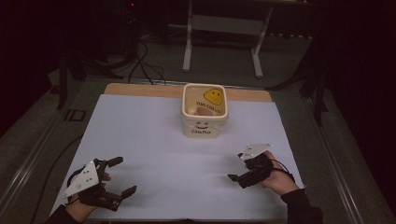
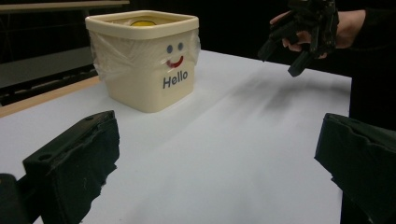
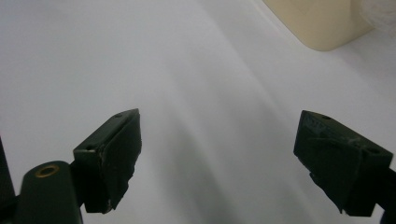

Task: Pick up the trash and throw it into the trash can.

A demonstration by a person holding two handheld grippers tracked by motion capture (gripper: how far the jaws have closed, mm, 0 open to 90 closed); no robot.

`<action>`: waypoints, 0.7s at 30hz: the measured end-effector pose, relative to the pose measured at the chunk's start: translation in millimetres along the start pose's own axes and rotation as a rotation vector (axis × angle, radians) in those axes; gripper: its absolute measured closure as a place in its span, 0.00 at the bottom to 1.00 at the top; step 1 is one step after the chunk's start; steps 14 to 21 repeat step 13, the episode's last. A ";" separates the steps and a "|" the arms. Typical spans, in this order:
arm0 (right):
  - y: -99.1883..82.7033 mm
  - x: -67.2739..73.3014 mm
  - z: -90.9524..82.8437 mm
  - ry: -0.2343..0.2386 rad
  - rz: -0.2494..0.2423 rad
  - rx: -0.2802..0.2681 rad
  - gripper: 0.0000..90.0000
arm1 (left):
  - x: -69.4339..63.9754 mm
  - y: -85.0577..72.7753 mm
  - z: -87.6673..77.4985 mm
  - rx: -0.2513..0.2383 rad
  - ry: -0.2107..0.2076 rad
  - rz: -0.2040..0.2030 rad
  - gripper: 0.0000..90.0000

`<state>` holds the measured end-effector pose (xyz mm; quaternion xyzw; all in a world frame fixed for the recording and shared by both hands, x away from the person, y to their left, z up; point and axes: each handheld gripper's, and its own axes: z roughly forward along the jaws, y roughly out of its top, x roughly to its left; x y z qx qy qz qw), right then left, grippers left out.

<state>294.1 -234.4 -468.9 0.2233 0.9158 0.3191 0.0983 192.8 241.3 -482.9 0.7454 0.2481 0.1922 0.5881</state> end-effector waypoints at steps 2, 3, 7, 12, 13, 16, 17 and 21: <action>-2.3 -0.8 -0.4 -0.007 0.006 -0.013 0.17 | -0.3 0.4 0.0 0.001 0.000 0.005 0.01; -3.5 -1.3 -0.7 -0.006 0.008 -0.019 0.17 | -0.6 0.6 0.3 0.001 0.000 0.005 0.01; -6.5 -1.2 -0.1 0.004 0.012 -0.023 0.17 | -1.3 1.0 1.1 0.003 -0.004 0.010 0.01; -7.3 0.0 1.1 0.017 0.003 -0.025 0.17 | -1.4 1.1 1.4 0.002 -0.004 0.009 0.01; -7.2 0.1 0.9 0.014 -0.001 -0.025 0.17 | -1.5 0.9 1.2 0.003 -0.004 0.009 0.01; -7.2 0.1 0.9 0.014 -0.001 -0.025 0.17 | -1.5 0.9 1.2 0.003 -0.004 0.009 0.01; -7.2 0.1 0.9 0.014 -0.001 -0.025 0.17 | -1.5 0.9 1.2 0.003 -0.004 0.009 0.01; -7.2 0.1 0.9 0.014 -0.001 -0.025 0.17 | -1.5 0.9 1.2 0.003 -0.004 0.009 0.01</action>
